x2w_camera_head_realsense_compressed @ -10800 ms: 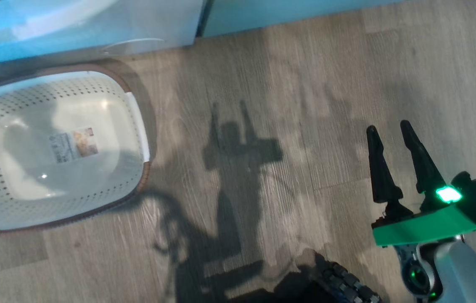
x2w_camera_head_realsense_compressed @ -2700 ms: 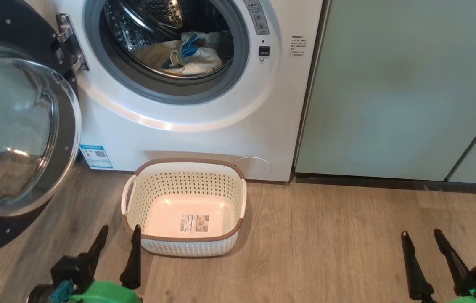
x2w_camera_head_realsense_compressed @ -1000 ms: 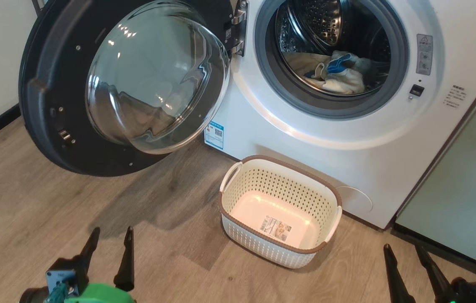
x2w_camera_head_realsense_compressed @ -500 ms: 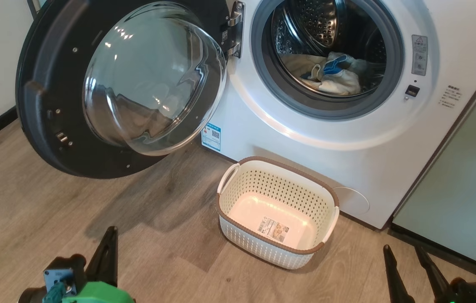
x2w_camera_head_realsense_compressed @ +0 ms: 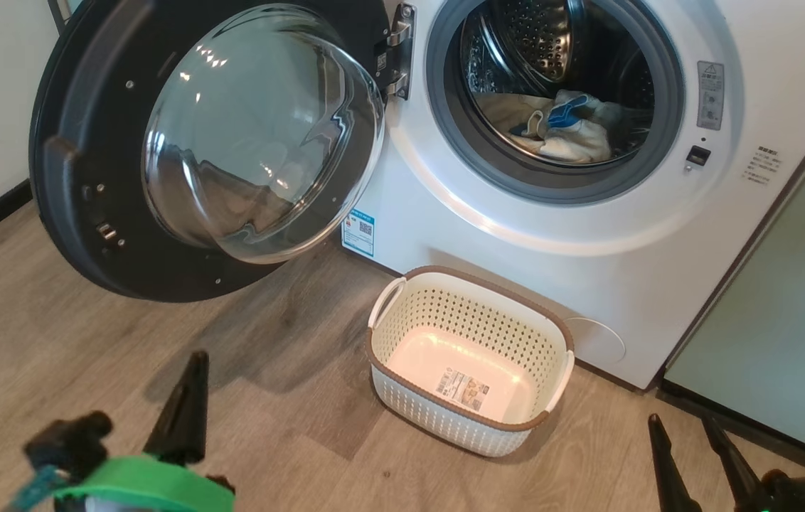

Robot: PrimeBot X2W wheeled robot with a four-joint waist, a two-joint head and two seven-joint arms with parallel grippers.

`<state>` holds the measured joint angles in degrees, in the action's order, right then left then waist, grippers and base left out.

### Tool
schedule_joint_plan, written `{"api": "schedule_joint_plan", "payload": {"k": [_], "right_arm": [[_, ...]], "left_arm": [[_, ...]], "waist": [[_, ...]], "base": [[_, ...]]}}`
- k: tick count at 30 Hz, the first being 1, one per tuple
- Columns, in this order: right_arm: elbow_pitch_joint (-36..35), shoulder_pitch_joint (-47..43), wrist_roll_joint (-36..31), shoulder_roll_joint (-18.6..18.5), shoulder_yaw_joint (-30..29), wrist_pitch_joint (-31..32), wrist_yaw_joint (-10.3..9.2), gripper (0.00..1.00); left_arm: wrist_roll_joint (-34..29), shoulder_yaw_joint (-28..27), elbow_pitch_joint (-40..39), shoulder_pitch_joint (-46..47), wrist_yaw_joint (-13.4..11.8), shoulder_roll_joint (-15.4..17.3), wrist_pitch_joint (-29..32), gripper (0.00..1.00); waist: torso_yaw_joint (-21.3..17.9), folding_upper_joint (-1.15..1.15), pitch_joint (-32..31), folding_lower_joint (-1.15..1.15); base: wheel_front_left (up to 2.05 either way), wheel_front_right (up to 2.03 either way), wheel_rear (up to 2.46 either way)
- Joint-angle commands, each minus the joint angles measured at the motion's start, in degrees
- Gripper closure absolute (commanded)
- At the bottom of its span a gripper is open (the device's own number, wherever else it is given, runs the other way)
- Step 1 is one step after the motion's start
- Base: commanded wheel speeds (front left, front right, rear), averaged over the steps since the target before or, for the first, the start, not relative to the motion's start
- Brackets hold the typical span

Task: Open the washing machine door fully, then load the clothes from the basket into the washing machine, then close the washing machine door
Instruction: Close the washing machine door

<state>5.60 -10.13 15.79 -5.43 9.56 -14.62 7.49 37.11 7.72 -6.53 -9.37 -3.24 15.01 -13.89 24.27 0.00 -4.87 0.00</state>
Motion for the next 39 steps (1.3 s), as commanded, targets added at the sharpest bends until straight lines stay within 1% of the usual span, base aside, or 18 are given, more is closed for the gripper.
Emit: {"api": "schedule_joint_plan", "payload": {"k": [1, 3, 5, 7, 9, 13, 16, 19, 20, 22, 24, 26, 28, 31, 34, 36, 39], "right_arm": [[-1.67, 1.66, 0.08, -1.05, 0.86, -0.38, 0.0, 0.0], [-1.74, 1.6, 0.04, -1.02, 0.75, -0.38, 0.0, 0.0], [-1.77, 1.6, 0.02, -0.97, 0.72, -0.38, 0.0, 0.0], [-1.82, 1.61, 0.02, -0.93, 0.6, -0.38, 0.0, 0.0], [-1.85, 1.55, 0.04, -0.93, 0.57, -0.38, 0.0, 0.0], [-1.94, 1.39, 0.1, -1.02, 0.43, -0.38, 0.0, 0.0], [-2.04, 1.31, 0.14, -1.16, 0.34, -0.38, 0.0, 0.0], [-2.09, 1.32, 0.11, -1.34, 0.34, -0.38, 0.0, 0.0], [-2.07, 1.34, 0.03, -1.36, 0.35, -0.38, 0.0, 0.0], [-2.04, 1.47, -0.1, -1.34, 0.54, -0.38, 0.0, 0.0], [-2.04, 1.65, -0.13, -1.39, 0.74, -0.38, 0.0, 0.0], [-2.04, 1.84, -0.09, -1.5, 0.97, -0.38, 0.0, 0.0], [-2.06, 1.97, -0.02, -1.69, 1.13, -0.38, 0.0, 0.0], [-1.87, 2.11, 0.07, -2.17, 1.65, -0.38, 0.0, 0.0], [-1.87, 2.61, 0.22, -2.73, 1.88, -0.38, 0.0, 0.0], [-1.91, 2.71, 0.4, -3.03, 2.02, -0.38, 0.0, 0.0], [-1.86, 2.6, 0.62, -3.52, 2.43, -0.38, 0.0, 0.0]], "left_arm": [[3.27, -3.84, -3.04, 3.17, 1.79, -0.63, -0.71, 1.0], [9.89, -6.5, -4.91, 3.81, 4.95, -2.58, -0.83, 1.0], [16.76, -9.41, -6.8, 4.58, 7.39, -3.82, -0.88, 1.0], [24.67, -12.09, -9.02, 5.75, 8.96, -4.65, -0.7, 1.0], [31.69, -14.86, -11.42, 7.16, 9.81, -4.28, -0.05, 1.0], [42.66, -21.44, -15.85, 10.89, 10.48, -1.62, 0.89, 1.0], [47.16, -26.23, -16.86, 13.9, 10.6, 1.96, 1.82, 1.0], [50.79, -29.73, -15.35, 17.19, 10.63, 5.66, 3.44, 1.0], [53.26, -31.65, -12.91, 19.81, 10.45, 8.07, 4.61, 1.0], [55.75, -33.36, -9.47, 22.69, 9.84, 10.63, 5.91, 1.0], [57.34, -34.56, -5.12, 25.33, 8.68, 13.82, 7.58, 1.0], [60.06, -35.43, -0.31, 28.3, 7.55, 16.26, 9.49, 1.0], [61.39, -35.86, 5.12, 30.49, 6.13, 19.17, 11.5, 1.0], [64.11, -36.75, 13.53, 34.02, 4.17, 22.33, 13.99, 1.0], [66.59, -37.28, 20.42, 36.81, 3.24, 24.23, 16.41, 1.0], [68.38, -38.05, 24.6, 38.25, 2.7, 24.94, 17.73, 1.0], [69.9, -38.57, 30.59, 39.42, 1.19, 25.82, 19.25, 1.0]], "waist": [[0.06, 0.0, -0.06, 0.0], [0.17, 0.0, -0.11, 0.0], [0.25, 0.0, -0.14, 0.0], [0.44, 0.0, -0.15, 0.0], [0.59, 0.0, -0.16, 0.0], [0.99, 0.0, -0.16, 0.0], [1.21, 0.0, -0.07, 0.0], [1.26, 0.0, 0.06, 0.0], [1.24, 0.0, 0.15, 0.0], [1.04, 0.0, 0.28, 0.0], [0.75, 0.0, 0.42, 0.0], [0.33, 0.0, 0.53, 0.0], [-0.13, 0.0, 0.67, 0.0], [-0.96, 0.0, 1.11, 0.0], [-1.82, 0.0, 1.36, 0.0], [-2.27, 0.0, 1.51, 0.0], [-2.88, 0.0, 1.8, 0.0]], "base": [[0.0, 0.0, 0.0], [0.0, 0.0, 0.0], [0.0, 0.0, 0.0], [0.0, 0.0, 0.0], [0.0, 0.0, 0.0], [0.0, 0.0, 0.0], [0.0, 0.0, 0.0], [0.0, 0.0, 0.0], [0.0, 0.0, 0.0], [0.0, 0.0, 0.0], [0.0, 0.0, 0.0], [0.0, 0.0, 0.0], [0.0, 0.0, 0.0], [0.0, 0.0, 0.0], [0.0, 0.0, 0.0], [0.0, 0.0, 0.0], [0.0, 0.0, 0.0]]}}
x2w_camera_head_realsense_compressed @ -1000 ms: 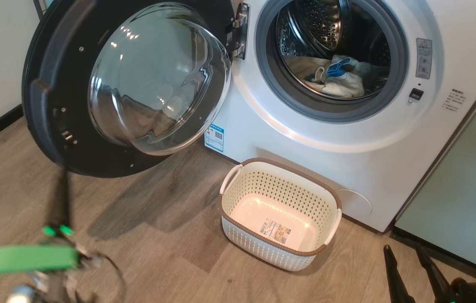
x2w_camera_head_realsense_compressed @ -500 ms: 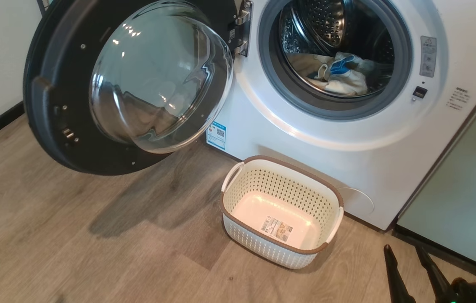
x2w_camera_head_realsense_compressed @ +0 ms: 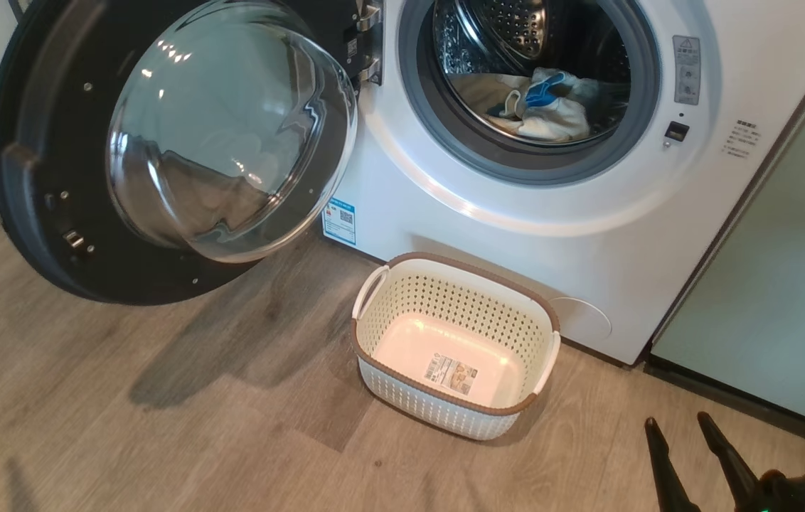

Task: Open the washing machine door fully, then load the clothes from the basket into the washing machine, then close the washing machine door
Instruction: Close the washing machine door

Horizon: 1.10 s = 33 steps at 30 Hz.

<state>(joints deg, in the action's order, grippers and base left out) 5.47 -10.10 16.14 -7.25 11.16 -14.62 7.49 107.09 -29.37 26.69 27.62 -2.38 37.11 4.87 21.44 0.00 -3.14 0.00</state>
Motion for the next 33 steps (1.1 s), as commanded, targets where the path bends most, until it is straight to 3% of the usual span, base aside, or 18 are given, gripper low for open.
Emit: {"api": "schedule_joint_plan", "payload": {"k": [1, 5, 11, 20, 33], "right_arm": [[-1.75, 2.57, 0.3, -1.87, 1.0, -0.38, 0.0, 0.0], [-1.78, 2.7, 0.47, -2.77, 1.44, -0.18, 0.0, 0.0], [-3.25, 2.78, 0.44, -4.24, 0.85, 0.8, 0.0, 0.0], [-6.32, 3.43, 0.77, -6.41, -0.42, 2.29, 0.0, 0.0], [-9.42, 5.24, 0.98, -8.61, -2.09, 2.89, 0.0, 0.0]], "left_arm": [[0.14, -1.48, -0.77, 2.61, -0.36, 3.99, 0.84, 1.0], [-0.4, 0.39, 4.47, 2.42, -3.13, 5.34, 3.32, 1.0], [-1.67, 3.36, 6.85, 2.5, -4.76, 6.97, 6.91, 1.0], [-2.6, 5.1, 6.69, 3.15, -5.18, 7.19, 8.6, 1.0], [-3.18, 5.49, 5.47, 5.63, -4.22, 4.63, 6.34, 1.0]], "waist": [[-0.28, 0.0, 0.18, 0.0], [-1.45, 0.0, 0.69, 0.0], [-3.31, 0.0, 2.77, 0.0], [-5.44, 0.0, 7.99, 0.0], [-6.48, 0.0, 15.56, 0.0]], "base": [[0.0, 0.0, 0.0], [0.0, 0.0, 0.0], [0.0, 0.0, 0.0], [0.0, 0.0, 0.0], [0.0, 0.0, 0.0]]}}
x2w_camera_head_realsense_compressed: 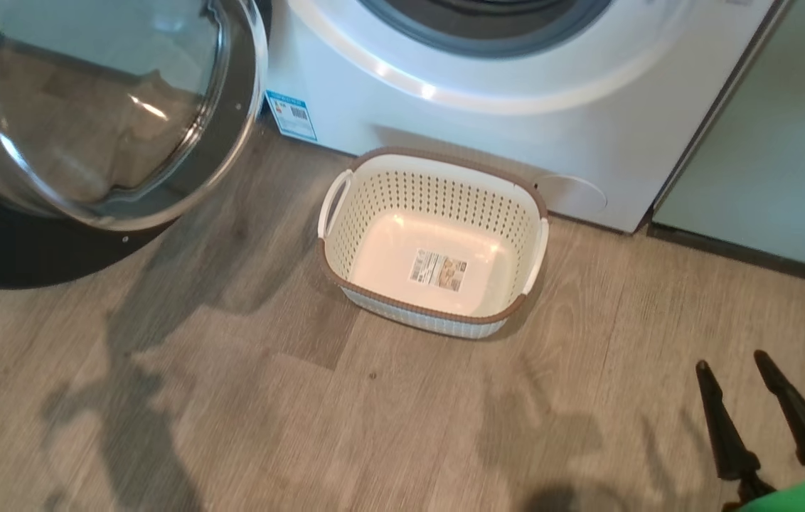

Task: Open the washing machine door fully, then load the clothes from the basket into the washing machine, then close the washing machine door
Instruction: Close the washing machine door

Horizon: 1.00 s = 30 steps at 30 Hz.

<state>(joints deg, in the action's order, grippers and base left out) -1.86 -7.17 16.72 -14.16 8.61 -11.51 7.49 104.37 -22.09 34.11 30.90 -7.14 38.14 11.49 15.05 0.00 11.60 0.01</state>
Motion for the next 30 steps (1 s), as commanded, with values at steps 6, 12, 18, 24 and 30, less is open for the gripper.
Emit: {"api": "schedule_joint_plan", "payload": {"k": [6, 12, 18, 24, 30], "right_arm": [[-2.15, 2.65, 0.54, -1.97, 0.27, -0.33, 0.0, 0.0], [-2.14, 3.06, 0.68, -2.36, 0.17, -0.23, 0.0, 0.0], [-2.16, 3.32, 0.74, -2.52, 0.0, -0.09, 0.0, 0.0], [-2.18, 3.37, 0.57, -2.31, -0.2, 0.11, 0.0, 0.0], [-2.16, 3.49, 0.49, -2.1, -0.27, 0.17, 0.0, 0.0]], "left_arm": [[-1.03, -1.27, -2.33, 2.75, 0.94, 3.38, -0.3, 1.0], [-2.0, 0.1, -2.67, 3.12, 0.88, 3.45, 0.58, 1.0], [-1.93, 1.06, -3.06, 3.16, 1.15, 3.32, 2.72, 1.0], [-0.86, 2.09, -4.17, 3.07, 2.05, 2.58, 6.38, 1.0], [1.4, 2.46, -6.39, 2.62, 2.73, 1.45, 10.87, 1.0]], "waist": [[-0.06, 0.0, 1.64, -0.01], [-0.14, 0.0, 2.2, -0.01], [-0.16, 0.0, 2.51, -0.01], [0.18, 0.0, 2.5, -0.01], [0.74, 0.0, 2.53, -0.01]], "base": [[0.0, 0.0, 0.0], [0.0, 0.0, 0.0], [0.0, 0.0, 0.0], [0.0, 0.0, 0.0], [0.0, 0.0, 0.0]]}}
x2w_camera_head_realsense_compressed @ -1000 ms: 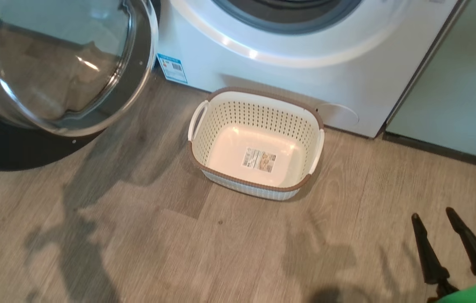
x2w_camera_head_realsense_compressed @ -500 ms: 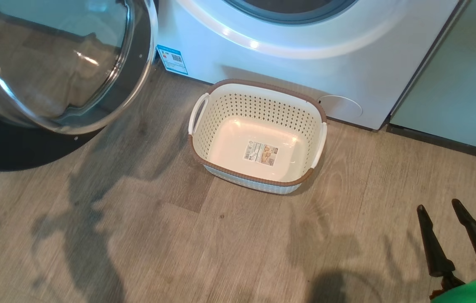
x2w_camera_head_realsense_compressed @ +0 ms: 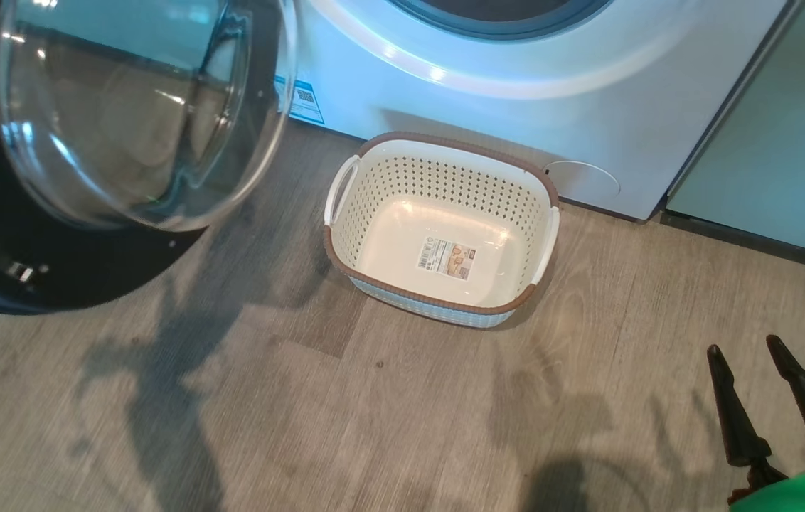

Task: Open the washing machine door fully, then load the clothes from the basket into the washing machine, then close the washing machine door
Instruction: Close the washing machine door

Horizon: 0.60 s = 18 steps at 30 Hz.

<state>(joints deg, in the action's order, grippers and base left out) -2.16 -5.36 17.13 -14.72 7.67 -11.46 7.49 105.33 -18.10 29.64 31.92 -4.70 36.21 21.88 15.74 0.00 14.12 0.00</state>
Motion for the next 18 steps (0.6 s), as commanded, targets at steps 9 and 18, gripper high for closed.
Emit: {"api": "schedule_joint_plan", "payload": {"k": [9, 18], "right_arm": [[-2.07, 2.02, -0.02, -1.44, 0.34, 0.14, 0.0, 0.0], [-1.77, 2.64, 0.06, -1.03, 0.38, -0.3, 0.0, 0.0]], "left_arm": [[3.19, -0.04, -6.66, 0.04, 0.8, 1.96, 7.53, 1.0], [5.81, 1.31, -10.86, -1.14, 2.02, 0.75, 13.92, 1.0]], "waist": [[0.68, 0.0, 0.74, 0.0], [0.67, 0.0, 1.69, 0.0]], "base": [[0.0, 0.0, 0.0], [0.0, 0.0, 0.0]]}}
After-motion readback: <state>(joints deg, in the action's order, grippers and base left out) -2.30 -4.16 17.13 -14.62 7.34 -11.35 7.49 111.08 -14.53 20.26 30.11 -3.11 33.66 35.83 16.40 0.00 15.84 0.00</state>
